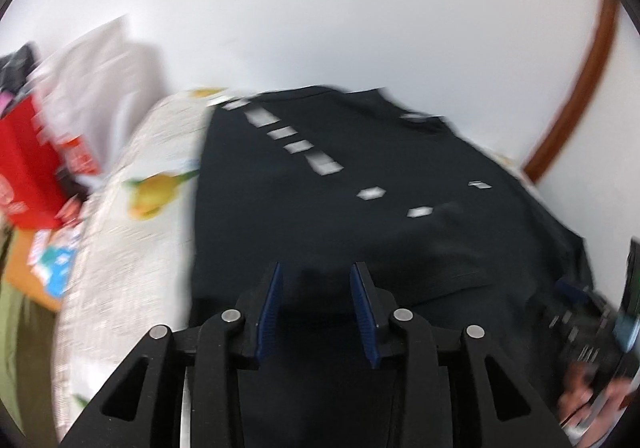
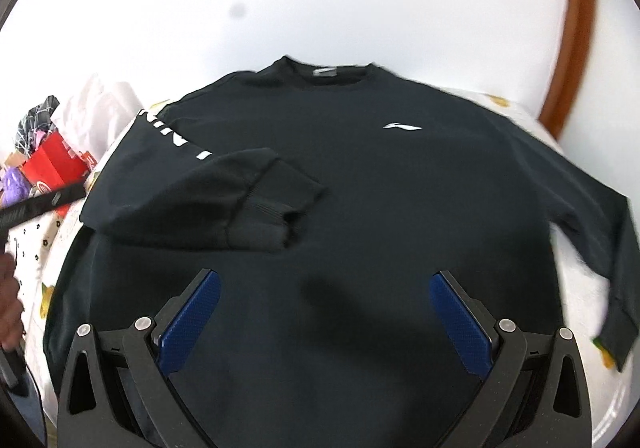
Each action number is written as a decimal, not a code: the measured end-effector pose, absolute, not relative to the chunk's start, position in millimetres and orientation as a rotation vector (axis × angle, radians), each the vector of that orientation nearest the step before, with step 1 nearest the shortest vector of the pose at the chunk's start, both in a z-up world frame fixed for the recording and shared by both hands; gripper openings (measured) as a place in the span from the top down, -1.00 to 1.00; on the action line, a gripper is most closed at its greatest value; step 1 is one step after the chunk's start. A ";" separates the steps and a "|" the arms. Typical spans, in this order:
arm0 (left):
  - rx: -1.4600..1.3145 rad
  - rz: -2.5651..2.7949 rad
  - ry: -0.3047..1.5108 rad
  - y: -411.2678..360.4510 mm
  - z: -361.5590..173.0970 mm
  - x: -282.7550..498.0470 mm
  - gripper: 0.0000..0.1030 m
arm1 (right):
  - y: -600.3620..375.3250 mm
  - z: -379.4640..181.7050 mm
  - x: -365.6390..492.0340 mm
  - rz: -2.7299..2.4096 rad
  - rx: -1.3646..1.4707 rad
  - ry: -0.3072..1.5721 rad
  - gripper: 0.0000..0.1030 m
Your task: Fold small clothes
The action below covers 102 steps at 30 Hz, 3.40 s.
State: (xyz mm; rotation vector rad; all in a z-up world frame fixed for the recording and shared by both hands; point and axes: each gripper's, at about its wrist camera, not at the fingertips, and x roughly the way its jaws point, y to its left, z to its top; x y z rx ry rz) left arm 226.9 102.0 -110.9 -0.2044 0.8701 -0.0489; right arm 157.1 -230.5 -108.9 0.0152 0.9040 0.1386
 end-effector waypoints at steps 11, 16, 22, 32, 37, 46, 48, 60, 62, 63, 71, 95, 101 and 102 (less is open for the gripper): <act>-0.186 0.033 0.954 167.5 -168.6 227.2 -0.10 | -206.0 -136.3 236.0 0.107 -0.009 0.964 -0.93; -0.080 0.028 0.936 155.1 -174.0 240.0 -0.08 | -198.3 -150.9 256.7 0.109 -0.016 0.978 -0.90; -0.036 0.020 0.909 144.6 -174.8 254.4 0.28 | -186.1 -166.9 279.0 0.193 0.011 1.003 -0.28; -0.138 0.058 0.906 160.0 -174.3 254.1 0.84 | -190.2 -118.7 275.7 0.269 -0.065 0.814 0.70; -0.122 0.081 0.905 156.3 -174.3 254.4 0.84 | -238.4 -102.5 281.7 0.149 -0.058 0.773 0.70; -0.120 0.094 0.914 156.3 -174.1 254.6 0.84 | -316.4 -125.9 302.5 -0.054 -0.038 0.864 0.69; -0.124 0.098 0.920 156.4 -173.8 254.9 0.84 | -325.2 -134.8 305.1 -0.063 -0.026 0.894 0.66; -0.138 0.075 0.944 154.7 -171.1 240.3 0.64 | -355.2 -156.8 268.4 -0.088 0.020 1.005 -0.24; -0.131 0.067 0.946 151.8 -170.8 237.4 0.54 | -355.1 -163.6 264.9 -0.078 0.041 1.010 -0.24; -0.123 0.066 0.947 150.3 -170.8 236.4 0.52 | -354.5 -164.7 264.6 -0.083 0.048 0.999 -0.20; -0.118 0.093 0.956 151.9 -171.2 230.4 0.49 | -357.0 -137.7 253.2 -0.008 0.081 0.922 0.91; -0.148 0.002 0.978 141.2 -168.0 130.1 0.10 | -389.5 -146.6 81.4 -0.125 0.001 0.995 0.03; -0.150 -0.005 0.962 136.8 -166.9 109.2 0.64 | -383.3 -158.0 39.5 -0.104 0.000 0.989 -0.20; -0.157 -0.013 0.963 136.3 -167.3 107.6 0.85 | -382.7 -160.9 34.9 -0.097 0.004 0.991 -0.19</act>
